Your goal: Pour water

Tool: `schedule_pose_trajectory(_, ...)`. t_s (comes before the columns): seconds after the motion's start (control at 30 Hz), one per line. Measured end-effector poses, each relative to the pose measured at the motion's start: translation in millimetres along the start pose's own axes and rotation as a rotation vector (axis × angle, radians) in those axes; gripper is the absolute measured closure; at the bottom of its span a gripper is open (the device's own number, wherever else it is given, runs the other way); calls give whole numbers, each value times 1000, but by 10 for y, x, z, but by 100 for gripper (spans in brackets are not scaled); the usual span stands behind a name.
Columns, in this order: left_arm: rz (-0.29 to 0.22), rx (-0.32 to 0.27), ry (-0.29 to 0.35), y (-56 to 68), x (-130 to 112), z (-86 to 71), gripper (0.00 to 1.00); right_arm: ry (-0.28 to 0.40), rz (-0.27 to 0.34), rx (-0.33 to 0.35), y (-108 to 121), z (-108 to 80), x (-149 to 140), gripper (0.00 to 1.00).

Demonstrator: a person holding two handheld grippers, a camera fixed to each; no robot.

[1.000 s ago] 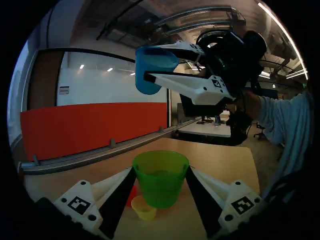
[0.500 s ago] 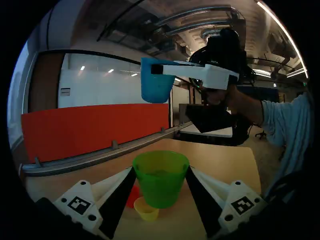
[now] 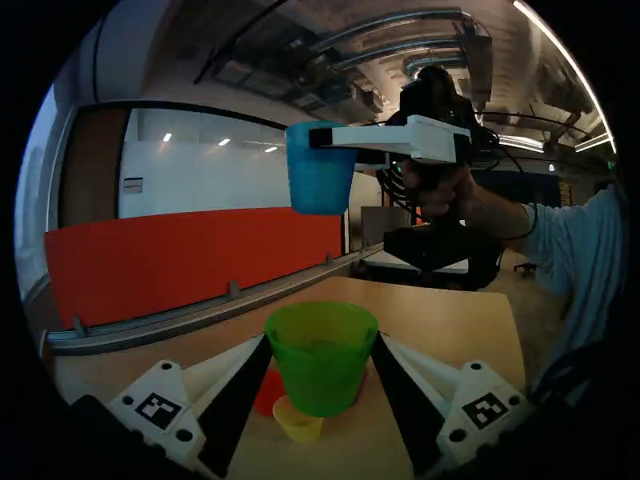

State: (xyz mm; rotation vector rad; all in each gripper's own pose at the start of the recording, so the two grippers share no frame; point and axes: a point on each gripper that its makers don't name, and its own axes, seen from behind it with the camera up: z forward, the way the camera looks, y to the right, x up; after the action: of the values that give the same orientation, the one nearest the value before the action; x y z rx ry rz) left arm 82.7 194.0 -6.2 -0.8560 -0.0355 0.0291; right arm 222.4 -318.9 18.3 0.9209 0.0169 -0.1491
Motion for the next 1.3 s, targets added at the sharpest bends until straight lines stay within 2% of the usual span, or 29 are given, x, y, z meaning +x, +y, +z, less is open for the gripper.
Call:
schedule_pose_trajectory(0.3,7,28,-12,-119,-35,-51,14,-17,-4,-27,109,-128,-132,9)
schedule_pose_trajectory(0.83,11,87,-41,-311,-117,-235,14,-28,34,-88,377,-572,-413,9)
schedule_pose_trajectory(1.3,8,100,-68,-351,-187,-287,14,-41,48,-81,372,-719,-613,8)
